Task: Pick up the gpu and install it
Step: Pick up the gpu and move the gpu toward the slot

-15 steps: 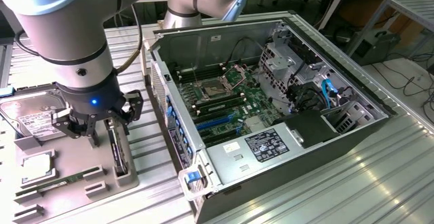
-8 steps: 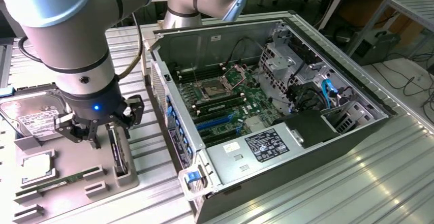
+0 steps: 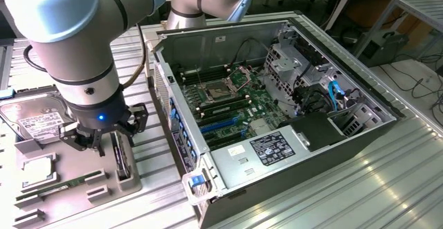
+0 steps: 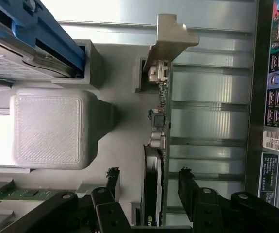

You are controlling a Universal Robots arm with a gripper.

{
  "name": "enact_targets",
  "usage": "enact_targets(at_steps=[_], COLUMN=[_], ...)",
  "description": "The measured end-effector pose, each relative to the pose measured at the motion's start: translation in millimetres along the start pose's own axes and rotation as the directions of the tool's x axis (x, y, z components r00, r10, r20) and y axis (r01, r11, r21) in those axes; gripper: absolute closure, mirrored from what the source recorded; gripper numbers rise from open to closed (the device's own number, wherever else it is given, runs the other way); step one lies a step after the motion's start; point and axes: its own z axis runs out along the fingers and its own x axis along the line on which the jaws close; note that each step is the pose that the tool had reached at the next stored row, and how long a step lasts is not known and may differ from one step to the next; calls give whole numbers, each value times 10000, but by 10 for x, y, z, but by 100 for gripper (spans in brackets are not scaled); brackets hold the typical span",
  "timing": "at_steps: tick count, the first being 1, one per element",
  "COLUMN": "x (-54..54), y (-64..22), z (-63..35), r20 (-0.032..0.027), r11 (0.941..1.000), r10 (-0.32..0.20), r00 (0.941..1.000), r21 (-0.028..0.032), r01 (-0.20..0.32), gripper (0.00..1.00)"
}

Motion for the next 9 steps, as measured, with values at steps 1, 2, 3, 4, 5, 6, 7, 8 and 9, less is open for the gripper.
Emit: enact_targets(at_steps=[1,2,3,4,5,6,7,8,9], x=[0,1,1,1,2,1,1,1,1], y=[-1,-1,-1,-2,-2,-2,-2,-2,-2], z=[33,45,69,87,89,89,88,89,89], r20=[-1,-1,-1,0,0,0,-2,0,-1], r11=[10000,10000,10000,10000,10000,10000,10000,10000,10000], r10=[3,4,5,7,7,7,7,7,7], r00=[10000,10000,10000,10000,10000,10000,10000,10000,10000], r21=[0,1,0,0,0,0,1,1,1], r01=[-3,-4,-5,-7,-7,-7,-7,-7,-7], gripper=[40,40,40,40,40,40,40,40,40])
